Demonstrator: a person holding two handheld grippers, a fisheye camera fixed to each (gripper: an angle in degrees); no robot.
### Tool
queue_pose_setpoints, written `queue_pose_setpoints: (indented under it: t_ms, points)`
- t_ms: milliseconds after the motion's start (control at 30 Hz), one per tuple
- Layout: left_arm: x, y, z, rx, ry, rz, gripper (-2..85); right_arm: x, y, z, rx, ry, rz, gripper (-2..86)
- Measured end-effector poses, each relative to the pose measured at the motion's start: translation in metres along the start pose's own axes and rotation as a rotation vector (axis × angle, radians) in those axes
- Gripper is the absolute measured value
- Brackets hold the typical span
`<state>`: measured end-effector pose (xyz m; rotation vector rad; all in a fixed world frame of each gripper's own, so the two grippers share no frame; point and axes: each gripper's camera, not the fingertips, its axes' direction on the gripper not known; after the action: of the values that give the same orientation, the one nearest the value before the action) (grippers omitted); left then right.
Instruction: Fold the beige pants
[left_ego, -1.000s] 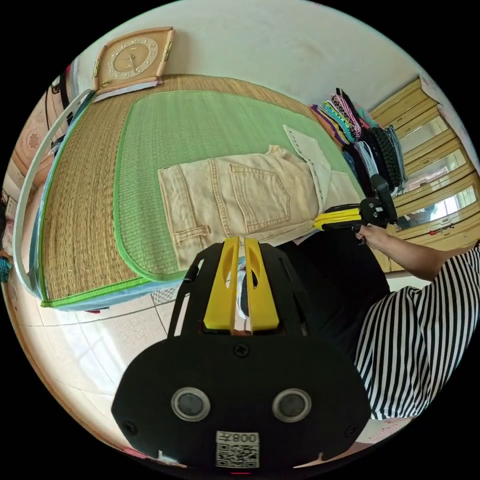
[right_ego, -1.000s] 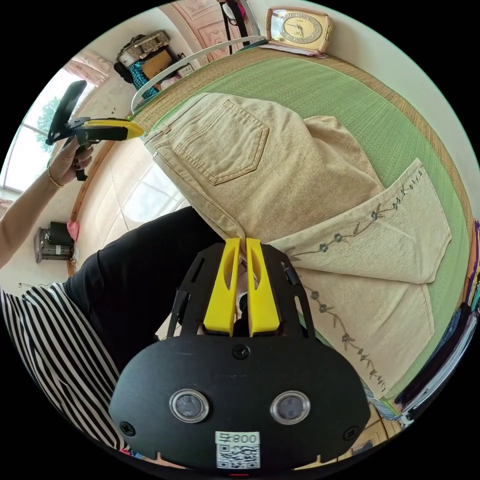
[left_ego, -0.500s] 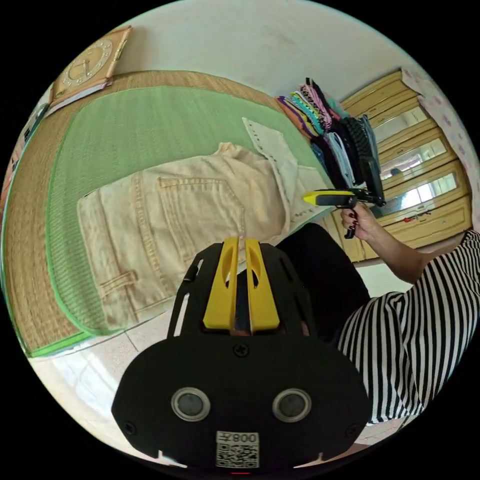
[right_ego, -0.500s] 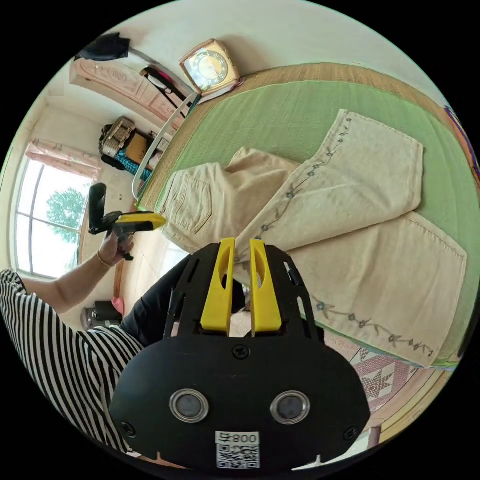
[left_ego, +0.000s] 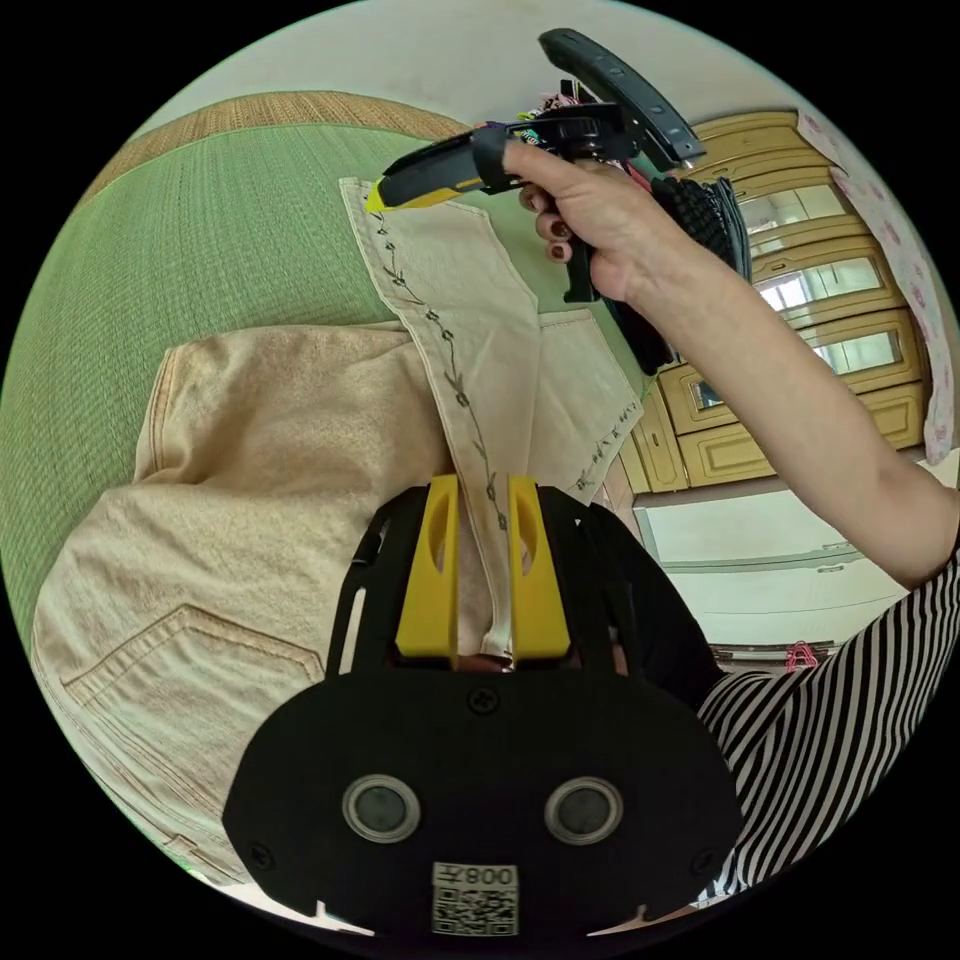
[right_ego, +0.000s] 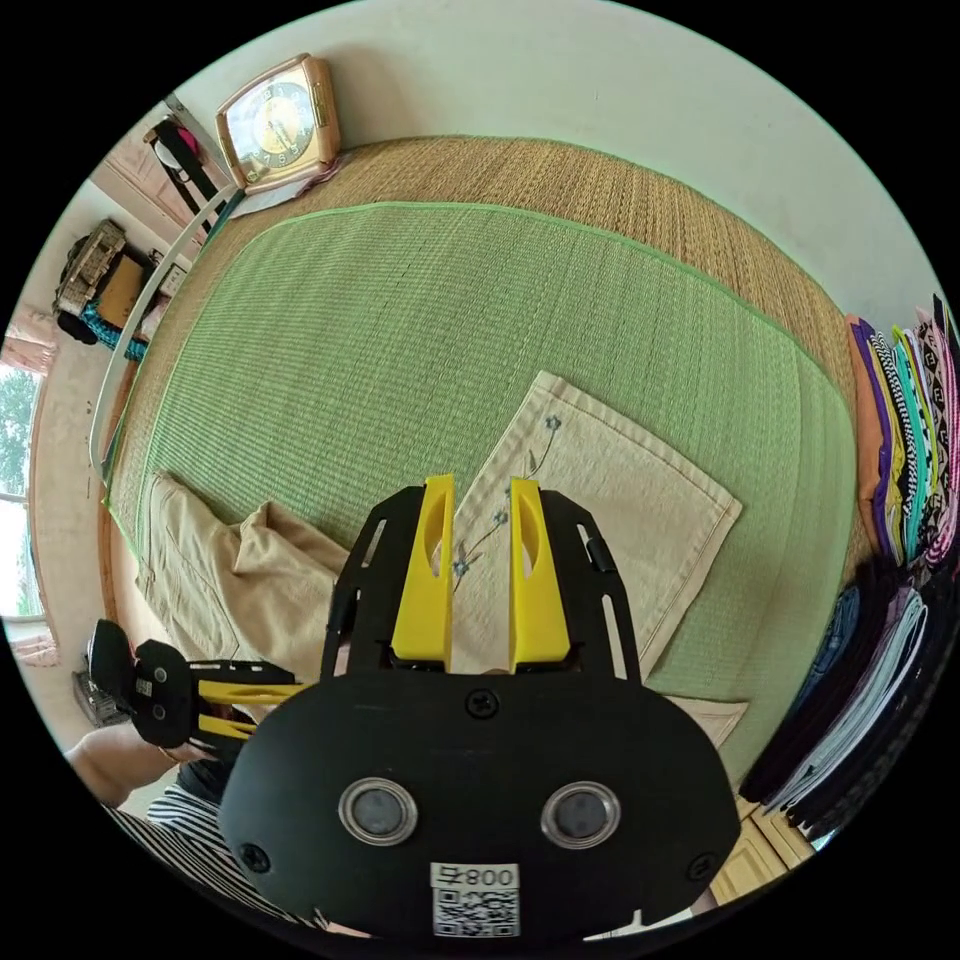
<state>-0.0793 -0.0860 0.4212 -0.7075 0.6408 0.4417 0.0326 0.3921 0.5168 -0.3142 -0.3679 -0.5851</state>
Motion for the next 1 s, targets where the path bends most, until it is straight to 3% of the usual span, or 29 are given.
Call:
queue_pose_setpoints:
  t_ms: [233,600,767,1000]
  points:
    - [-0.016,-0.020,0.048,-0.011,0.015,-0.020,7.8,0.027,-0.040,0.037,-0.074,0.074,0.034,8.6]
    - [-0.022,-0.056,0.112,-0.012,0.039,-0.024,2.6,0.063,-0.014,0.042,-0.056,0.100,-0.010,3.3]
    - [-0.008,-0.073,0.131,0.011,0.010,0.007,1.3,0.109,0.023,0.001,0.059,0.013,0.012,2.2]
    - [0.040,-0.099,0.159,0.033,-0.106,0.177,0.9,0.213,0.162,-0.080,0.339,-0.152,0.116,1.8]
